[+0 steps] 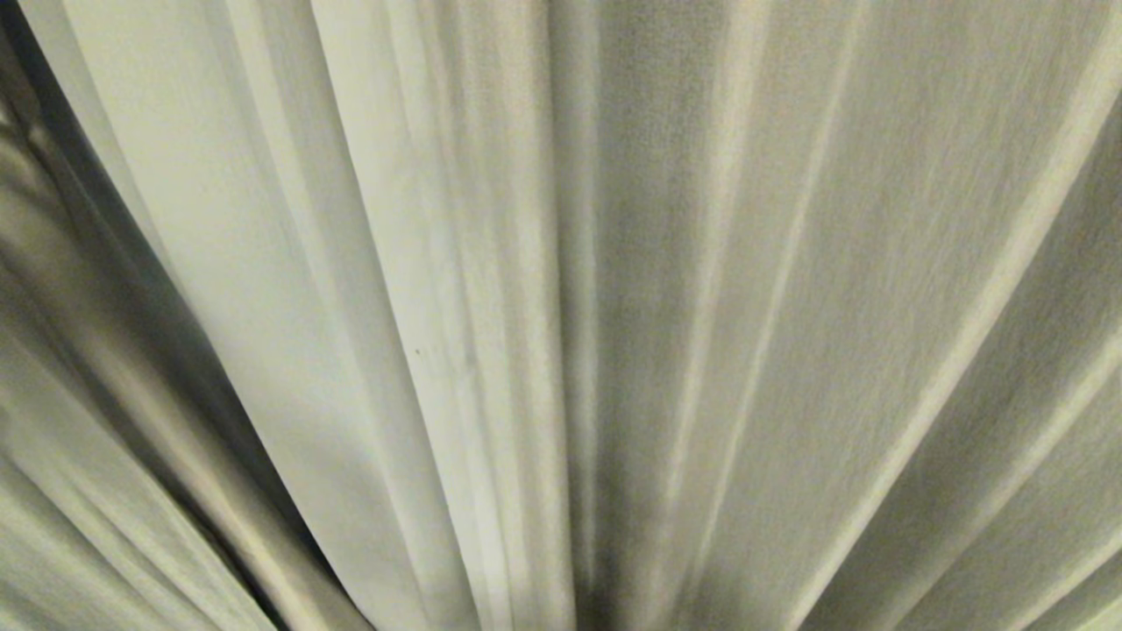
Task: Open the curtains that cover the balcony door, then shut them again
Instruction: Pull the outer curtains open on both sides
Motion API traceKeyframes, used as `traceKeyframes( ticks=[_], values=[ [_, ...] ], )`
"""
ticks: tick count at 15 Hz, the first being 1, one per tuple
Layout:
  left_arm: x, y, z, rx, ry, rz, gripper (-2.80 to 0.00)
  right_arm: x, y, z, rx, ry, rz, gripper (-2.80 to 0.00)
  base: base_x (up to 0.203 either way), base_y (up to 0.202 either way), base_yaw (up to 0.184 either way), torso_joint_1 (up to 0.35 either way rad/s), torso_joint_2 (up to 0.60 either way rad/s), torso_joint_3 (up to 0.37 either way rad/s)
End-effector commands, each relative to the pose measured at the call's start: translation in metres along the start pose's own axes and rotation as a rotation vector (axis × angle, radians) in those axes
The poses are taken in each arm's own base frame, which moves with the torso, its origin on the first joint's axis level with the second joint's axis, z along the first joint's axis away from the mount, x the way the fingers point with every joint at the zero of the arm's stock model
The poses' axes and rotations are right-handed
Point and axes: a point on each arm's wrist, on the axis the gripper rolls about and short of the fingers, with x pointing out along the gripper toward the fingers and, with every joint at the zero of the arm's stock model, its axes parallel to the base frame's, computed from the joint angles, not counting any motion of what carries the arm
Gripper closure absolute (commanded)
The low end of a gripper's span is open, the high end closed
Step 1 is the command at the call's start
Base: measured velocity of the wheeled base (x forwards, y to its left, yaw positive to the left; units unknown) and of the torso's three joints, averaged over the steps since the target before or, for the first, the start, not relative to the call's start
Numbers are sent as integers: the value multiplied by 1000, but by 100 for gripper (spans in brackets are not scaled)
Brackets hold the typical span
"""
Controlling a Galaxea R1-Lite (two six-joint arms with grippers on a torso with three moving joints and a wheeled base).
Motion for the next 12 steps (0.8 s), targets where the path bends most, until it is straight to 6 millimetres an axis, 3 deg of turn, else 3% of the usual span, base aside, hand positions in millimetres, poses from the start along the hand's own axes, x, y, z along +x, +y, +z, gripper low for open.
traceKeyframes(
  ticks=[1,12],
  values=[
    [-6,9,-7,2,8,17,0,0,0,0,0,1,0,0,0,0,0,0,0,0],
    [-36,40,-24,6,22,97,0,0,0,0,0,1,0,0,0,0,0,0,0,0]
  ],
)
